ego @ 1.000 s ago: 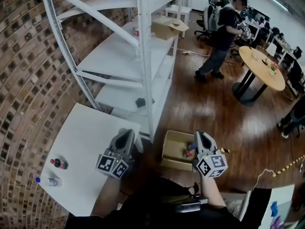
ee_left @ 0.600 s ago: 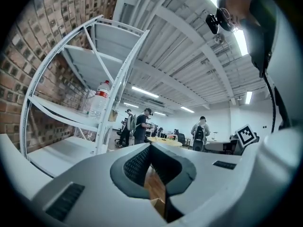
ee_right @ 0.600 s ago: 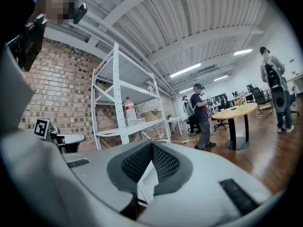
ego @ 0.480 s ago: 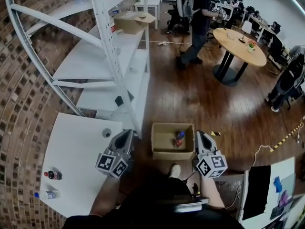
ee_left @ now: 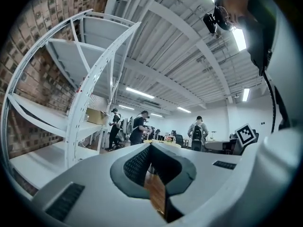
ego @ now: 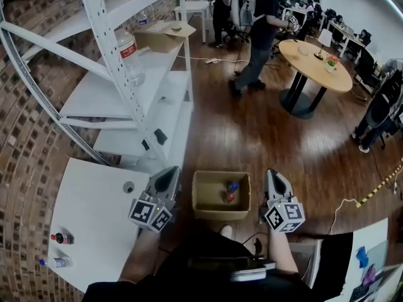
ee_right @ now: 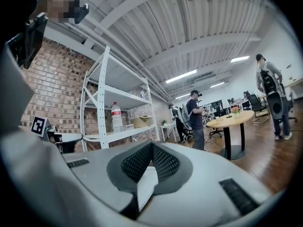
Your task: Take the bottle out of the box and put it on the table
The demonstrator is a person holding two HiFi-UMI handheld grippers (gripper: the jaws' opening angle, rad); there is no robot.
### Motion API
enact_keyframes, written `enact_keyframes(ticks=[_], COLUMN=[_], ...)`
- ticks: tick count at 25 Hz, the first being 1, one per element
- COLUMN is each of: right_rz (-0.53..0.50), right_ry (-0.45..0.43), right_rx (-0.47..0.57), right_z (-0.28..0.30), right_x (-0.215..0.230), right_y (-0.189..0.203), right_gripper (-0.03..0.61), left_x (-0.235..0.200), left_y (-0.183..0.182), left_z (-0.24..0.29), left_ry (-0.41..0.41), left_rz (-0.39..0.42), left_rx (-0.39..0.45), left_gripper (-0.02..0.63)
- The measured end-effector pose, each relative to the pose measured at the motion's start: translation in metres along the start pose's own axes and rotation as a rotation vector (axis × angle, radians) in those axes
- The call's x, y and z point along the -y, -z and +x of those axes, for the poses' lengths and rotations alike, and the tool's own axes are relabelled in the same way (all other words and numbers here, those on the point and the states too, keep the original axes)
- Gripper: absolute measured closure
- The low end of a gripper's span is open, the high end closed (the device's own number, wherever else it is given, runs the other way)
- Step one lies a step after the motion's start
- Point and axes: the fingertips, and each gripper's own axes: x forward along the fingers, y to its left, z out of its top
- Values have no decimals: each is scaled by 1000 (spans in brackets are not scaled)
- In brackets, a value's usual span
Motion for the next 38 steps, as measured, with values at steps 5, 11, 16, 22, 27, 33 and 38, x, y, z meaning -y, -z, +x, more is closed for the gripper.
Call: enact_keyframes(ticks=[5, 11, 16, 22, 27, 33, 38], right_rz=[-2, 3, 14, -23, 3, 33, 26], right_ry=[-14, -34, -45, -53, -20, 38, 21], right_rx=[-29, -103, -170, -226, -267, -310, -351], right_z=[17, 25, 30, 51, 55, 47, 53], right_x=[23, 61, 82, 89, 90, 83, 66], right_y=[6, 30, 54, 80, 118, 166, 204], right_gripper=[574, 574, 574, 574, 574, 574, 574], left_x=[-5, -6, -5, -13, -11, -13, -28], left_y=[26, 65, 104, 144, 190, 224, 269], left_z=[30, 68, 87, 105, 108, 92, 81], left_ry=[-28, -63, -53, -27, 67, 134, 155], left_rz=[-22, -69, -75, -72, -95, -107, -125], left_rx=[-39, -95, -183, -259, -345, -404, -441], left_gripper=[612, 612, 612, 612, 612, 612, 612])
